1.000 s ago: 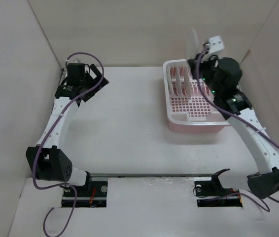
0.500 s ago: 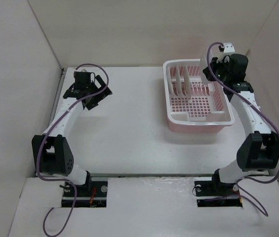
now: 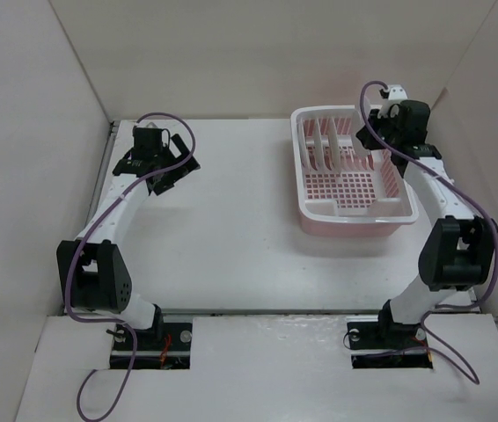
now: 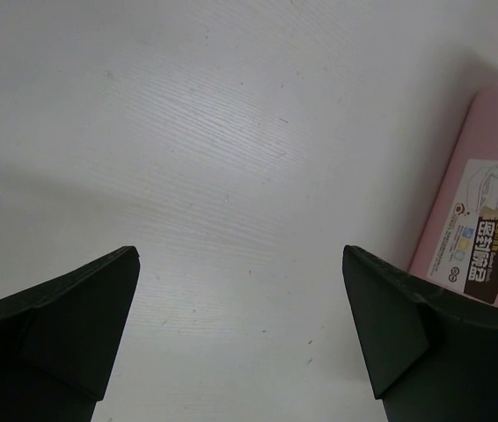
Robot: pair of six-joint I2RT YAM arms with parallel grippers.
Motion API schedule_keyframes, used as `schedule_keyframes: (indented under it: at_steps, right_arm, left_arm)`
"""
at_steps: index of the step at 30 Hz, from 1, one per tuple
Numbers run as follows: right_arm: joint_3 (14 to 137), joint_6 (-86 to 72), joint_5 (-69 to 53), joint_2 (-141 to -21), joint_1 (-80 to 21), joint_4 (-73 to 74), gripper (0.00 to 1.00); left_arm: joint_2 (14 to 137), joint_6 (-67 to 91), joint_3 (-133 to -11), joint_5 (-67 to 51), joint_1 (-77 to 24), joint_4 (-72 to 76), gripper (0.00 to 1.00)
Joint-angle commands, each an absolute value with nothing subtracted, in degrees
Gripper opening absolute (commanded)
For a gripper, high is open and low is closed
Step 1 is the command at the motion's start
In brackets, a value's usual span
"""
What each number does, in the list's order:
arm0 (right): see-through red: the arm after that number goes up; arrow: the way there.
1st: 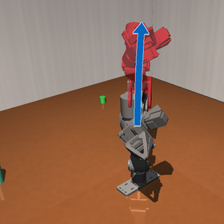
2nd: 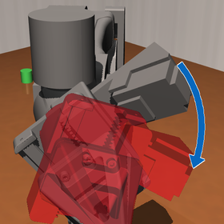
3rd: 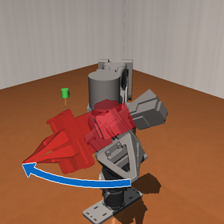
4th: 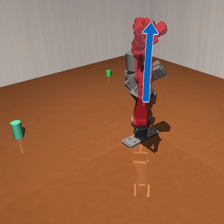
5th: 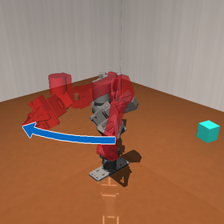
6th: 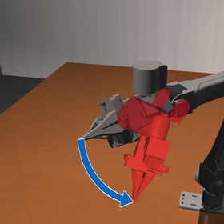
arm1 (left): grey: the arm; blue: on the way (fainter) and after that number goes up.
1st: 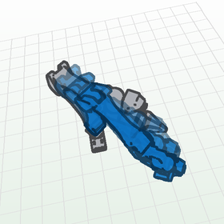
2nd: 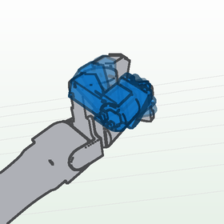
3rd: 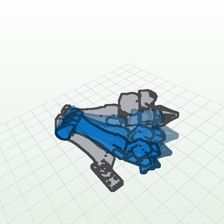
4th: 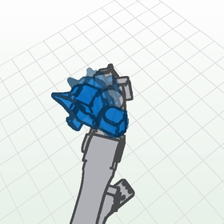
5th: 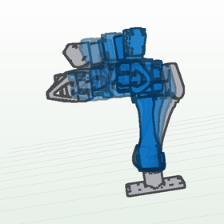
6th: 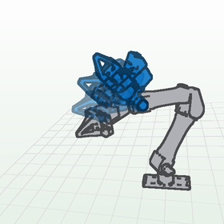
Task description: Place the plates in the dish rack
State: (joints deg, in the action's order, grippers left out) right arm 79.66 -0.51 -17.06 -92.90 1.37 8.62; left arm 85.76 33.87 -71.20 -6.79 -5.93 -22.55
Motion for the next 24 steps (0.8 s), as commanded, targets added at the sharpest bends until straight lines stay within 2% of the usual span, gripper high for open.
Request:
schedule_keyframes:
  at_steps: [1, 21, 24]
  right_arm:
    - [81.6, 0.8, -17.3, -95.1, 1.2, 6.0, 0.00]
    - [84.2, 0.8, -17.5, -102.0, 0.7, 7.2, 0.00]
    - [84.8, 0.3, -16.9, -103.1, 0.7, 7.7, 0.07]
  left_arm:
    - [84.4, 32.7, -72.6, -6.1, -5.8, -22.8, 1.00]
    - [86.5, 32.2, -74.9, -5.5, -5.8, -24.0, 1.00]
    - [86.5, 32.2, -75.4, -5.5, -5.8, -24.0, 1.00]
